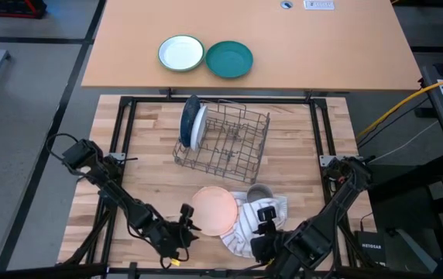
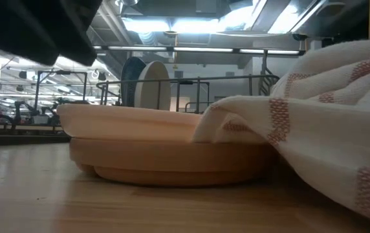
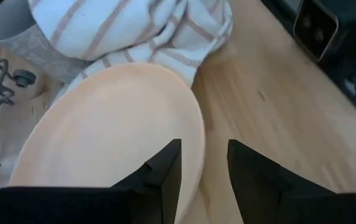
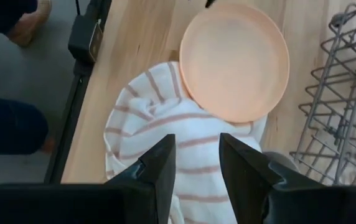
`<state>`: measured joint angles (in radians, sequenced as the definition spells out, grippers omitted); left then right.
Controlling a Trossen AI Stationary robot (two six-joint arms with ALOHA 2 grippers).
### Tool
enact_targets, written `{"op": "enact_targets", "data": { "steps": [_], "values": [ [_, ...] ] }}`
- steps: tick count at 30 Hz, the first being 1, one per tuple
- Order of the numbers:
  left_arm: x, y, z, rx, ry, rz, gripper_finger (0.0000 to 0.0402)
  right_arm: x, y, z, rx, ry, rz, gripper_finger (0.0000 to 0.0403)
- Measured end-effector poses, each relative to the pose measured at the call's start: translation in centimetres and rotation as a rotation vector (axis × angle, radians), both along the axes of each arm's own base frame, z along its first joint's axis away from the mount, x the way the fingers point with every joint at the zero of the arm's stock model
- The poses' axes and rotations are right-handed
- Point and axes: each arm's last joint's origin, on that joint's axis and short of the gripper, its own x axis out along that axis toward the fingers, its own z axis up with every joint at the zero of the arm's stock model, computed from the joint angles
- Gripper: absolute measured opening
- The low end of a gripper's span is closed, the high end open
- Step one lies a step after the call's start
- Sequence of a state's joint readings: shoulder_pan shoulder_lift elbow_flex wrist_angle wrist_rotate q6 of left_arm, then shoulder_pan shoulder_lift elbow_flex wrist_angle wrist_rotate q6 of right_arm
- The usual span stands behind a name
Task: Sort dishes
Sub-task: Put the light orange plate into the dish rack
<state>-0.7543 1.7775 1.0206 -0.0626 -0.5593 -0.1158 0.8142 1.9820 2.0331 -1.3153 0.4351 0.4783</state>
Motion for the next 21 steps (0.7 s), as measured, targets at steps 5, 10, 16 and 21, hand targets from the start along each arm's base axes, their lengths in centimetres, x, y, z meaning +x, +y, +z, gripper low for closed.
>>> {"op": "enact_targets", "data": {
  "steps": [5,10,16,21],
  "values": [
    [-0.4,0.9,-0.8,0.111,0.111,-0.031,0.0119,0.6,-0.1,0.1,0.001,-0.024,0.034,0.0127],
    [-0.5,1.8,-1.2,0.16,0.171,-0.016,0.0119,0.8,-0.2,0.1,-0.002,-0.026,0.04,0.0127],
    [0.1,2.7,-1.3,0.214,0.204,-0.072,0.0118,1.0,-0.4,0.1,-0.001,-0.027,0.034,0.0127],
    [0.6,3.3,-1.3,0.232,0.22,-0.101,0.0083,1.0,-0.4,0.2,0.001,-0.032,0.033,0.0127]
  ]
}}
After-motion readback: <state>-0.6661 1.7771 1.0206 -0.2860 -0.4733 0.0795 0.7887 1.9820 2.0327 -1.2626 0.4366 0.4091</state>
